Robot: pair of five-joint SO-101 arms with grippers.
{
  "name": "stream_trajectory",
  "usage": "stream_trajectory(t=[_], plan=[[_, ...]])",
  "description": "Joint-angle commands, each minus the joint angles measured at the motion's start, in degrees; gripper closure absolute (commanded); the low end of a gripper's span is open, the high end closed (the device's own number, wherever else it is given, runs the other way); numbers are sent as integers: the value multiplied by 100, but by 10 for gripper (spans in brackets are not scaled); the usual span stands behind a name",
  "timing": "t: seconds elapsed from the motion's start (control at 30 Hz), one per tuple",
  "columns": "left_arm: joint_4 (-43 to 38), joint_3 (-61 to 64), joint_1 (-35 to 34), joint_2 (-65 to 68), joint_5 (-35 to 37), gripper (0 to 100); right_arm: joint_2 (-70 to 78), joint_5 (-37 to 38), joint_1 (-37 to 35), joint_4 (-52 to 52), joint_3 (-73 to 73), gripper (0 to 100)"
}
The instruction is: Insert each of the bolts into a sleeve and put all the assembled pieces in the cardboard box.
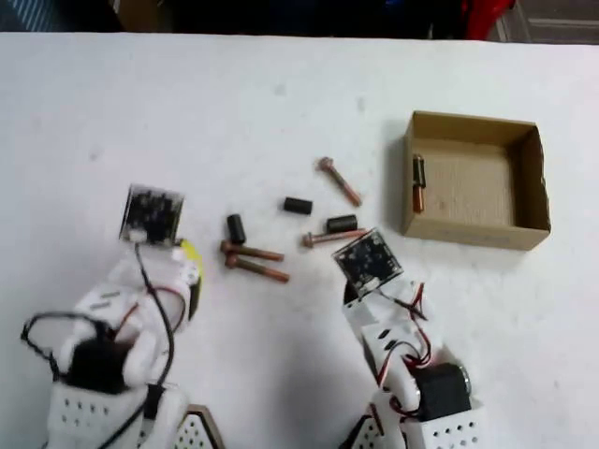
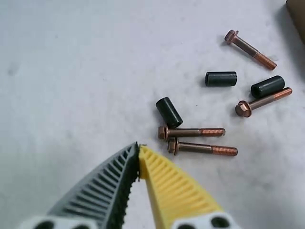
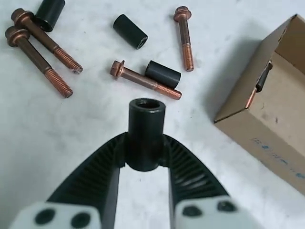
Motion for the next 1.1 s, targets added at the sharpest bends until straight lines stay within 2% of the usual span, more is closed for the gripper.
stream_trajectory(t=[0.0, 0.13, 0.27, 0.53, 0.9, 1.07], plan=[[-352, -527, 92, 1059, 422, 976, -347, -220, 31, -233, 62, 981], [-941, -545, 356, 2026, 844, 976, -690, -220, 31, -233, 308, 981], [-1451, -554, 743, 2879, 1723, 974, -637, -202, 31, -233, 352, 981], [-1714, -510, 989, 3530, 3112, 814, -637, -202, 31, -215, 352, 981], [-2101, -536, 971, 4708, 3763, 809, -637, -202, 31, -233, 501, 981], [-2435, -554, 963, 5218, 3815, 812, -637, -202, 31, -233, 510, 981]])
